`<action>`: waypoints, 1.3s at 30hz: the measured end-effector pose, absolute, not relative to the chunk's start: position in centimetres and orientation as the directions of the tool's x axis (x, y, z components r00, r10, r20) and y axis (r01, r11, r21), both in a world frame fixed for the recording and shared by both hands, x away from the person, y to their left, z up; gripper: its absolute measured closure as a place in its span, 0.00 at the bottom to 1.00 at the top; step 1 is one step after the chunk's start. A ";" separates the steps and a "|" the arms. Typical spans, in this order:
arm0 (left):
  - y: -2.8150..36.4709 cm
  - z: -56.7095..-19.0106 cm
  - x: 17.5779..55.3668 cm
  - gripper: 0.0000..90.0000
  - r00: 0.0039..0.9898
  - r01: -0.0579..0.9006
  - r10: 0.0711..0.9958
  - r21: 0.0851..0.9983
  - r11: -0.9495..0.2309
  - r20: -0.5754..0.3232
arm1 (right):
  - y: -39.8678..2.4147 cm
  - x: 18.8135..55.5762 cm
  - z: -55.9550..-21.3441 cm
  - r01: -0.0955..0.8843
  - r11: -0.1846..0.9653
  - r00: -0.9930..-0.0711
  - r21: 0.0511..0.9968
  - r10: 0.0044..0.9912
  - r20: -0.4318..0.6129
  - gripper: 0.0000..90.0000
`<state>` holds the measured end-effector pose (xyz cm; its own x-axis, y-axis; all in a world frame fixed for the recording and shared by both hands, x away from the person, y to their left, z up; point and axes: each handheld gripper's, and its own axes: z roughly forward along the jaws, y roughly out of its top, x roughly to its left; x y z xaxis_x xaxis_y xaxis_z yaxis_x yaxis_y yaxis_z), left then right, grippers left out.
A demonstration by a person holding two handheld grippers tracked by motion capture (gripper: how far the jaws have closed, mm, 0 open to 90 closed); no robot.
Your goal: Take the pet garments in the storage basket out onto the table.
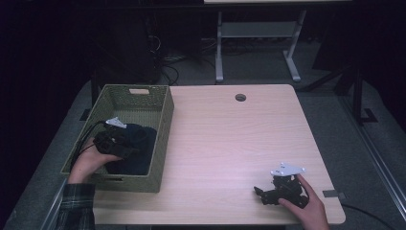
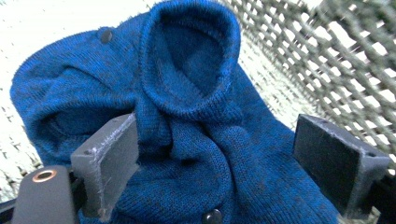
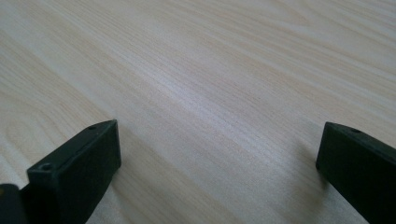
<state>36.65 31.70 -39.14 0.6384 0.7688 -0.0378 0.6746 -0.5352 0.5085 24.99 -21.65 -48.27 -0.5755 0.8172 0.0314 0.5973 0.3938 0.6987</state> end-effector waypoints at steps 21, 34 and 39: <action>31.2 -42.4 37.9 0.40 0.615 0.754 0.787 0.326 -0.571 -0.044 | -21.7 25.0 -48.3 0.597 0.394 -0.575 0.699 0.817 0.031 0.00; 31.8 -40.7 37.8 0.77 0.574 0.778 0.811 0.383 -0.498 -0.112 | -21.6 25.0 -48.3 0.598 0.393 -0.575 0.699 0.817 0.032 0.00; 32.5 -39.5 37.6 0.77 0.572 0.754 0.811 0.468 -0.460 -0.125 | -21.7 25.0 -48.3 0.597 0.394 -0.575 0.699 0.817 0.032 0.00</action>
<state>37.62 32.47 -39.51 0.5722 0.8105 -0.1249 0.7543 -0.4604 0.4679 24.99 -21.65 -48.27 -0.5753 0.8174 0.0315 0.5974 0.3935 0.6987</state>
